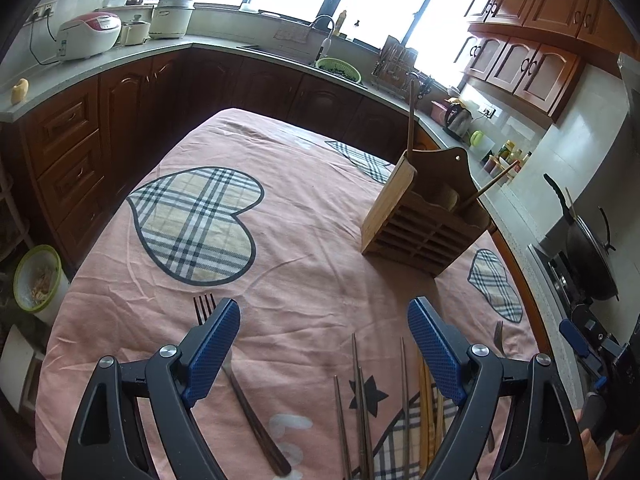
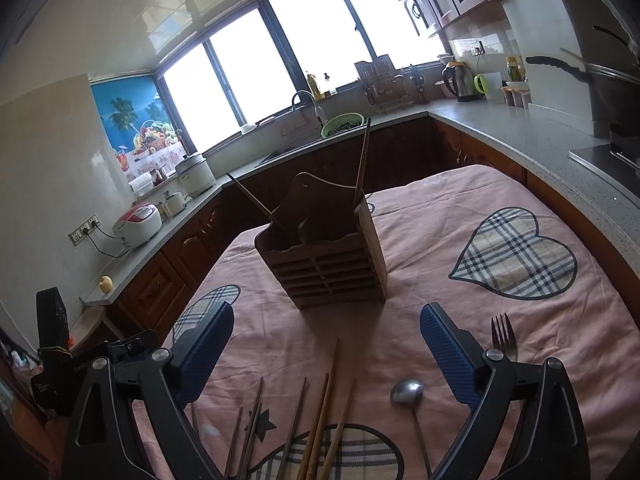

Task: Organize utensils
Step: 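Move both open tools back down toward the remaining chopsticks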

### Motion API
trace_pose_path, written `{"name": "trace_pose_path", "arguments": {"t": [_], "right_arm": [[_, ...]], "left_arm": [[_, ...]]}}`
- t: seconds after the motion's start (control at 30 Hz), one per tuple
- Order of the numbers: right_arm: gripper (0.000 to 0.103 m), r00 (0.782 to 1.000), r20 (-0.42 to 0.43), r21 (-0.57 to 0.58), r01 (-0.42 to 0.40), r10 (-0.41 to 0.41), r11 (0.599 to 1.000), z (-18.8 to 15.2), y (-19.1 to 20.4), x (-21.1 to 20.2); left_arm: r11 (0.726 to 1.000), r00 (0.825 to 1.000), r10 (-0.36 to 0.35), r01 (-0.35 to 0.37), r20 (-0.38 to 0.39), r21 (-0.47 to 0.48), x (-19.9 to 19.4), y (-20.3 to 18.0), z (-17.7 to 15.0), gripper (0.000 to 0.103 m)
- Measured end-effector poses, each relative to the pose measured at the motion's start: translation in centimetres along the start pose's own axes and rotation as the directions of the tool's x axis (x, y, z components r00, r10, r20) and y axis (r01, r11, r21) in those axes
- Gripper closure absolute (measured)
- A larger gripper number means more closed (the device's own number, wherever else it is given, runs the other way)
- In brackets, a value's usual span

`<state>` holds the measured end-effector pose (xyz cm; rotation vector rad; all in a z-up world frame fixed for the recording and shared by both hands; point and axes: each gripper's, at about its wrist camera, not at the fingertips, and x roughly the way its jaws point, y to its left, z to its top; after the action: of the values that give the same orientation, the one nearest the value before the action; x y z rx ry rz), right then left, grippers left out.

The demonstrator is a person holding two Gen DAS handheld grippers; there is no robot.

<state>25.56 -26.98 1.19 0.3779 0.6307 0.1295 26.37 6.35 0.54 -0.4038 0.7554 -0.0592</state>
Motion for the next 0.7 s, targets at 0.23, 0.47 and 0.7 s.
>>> {"name": "trace_pose_path", "arguments": {"t": [0.23,0.47,0.7], "right_arm": [[0.008,0.999,-0.053,0.031,0.011,-0.009,0.999,-2.4,-0.7,0.0],[0.008,0.996,-0.086,0.035,0.015,-0.012,0.999,-3.6,-0.8,0.3],[0.008,0.994,-0.111,0.014,0.012,-0.01,1.0,-3.9,-0.4,1.3]], "left_arm": [[1.0,0.999,0.017,-0.016,-0.036,0.012,-0.4,-0.2,-1.1,0.017],[0.999,0.997,0.032,-0.029,-0.076,0.036,0.8,-1.2,-1.4,0.018],[0.997,0.993,0.03,-0.021,-0.112,0.078,2.3,-2.4,-1.3,0.018]]}}
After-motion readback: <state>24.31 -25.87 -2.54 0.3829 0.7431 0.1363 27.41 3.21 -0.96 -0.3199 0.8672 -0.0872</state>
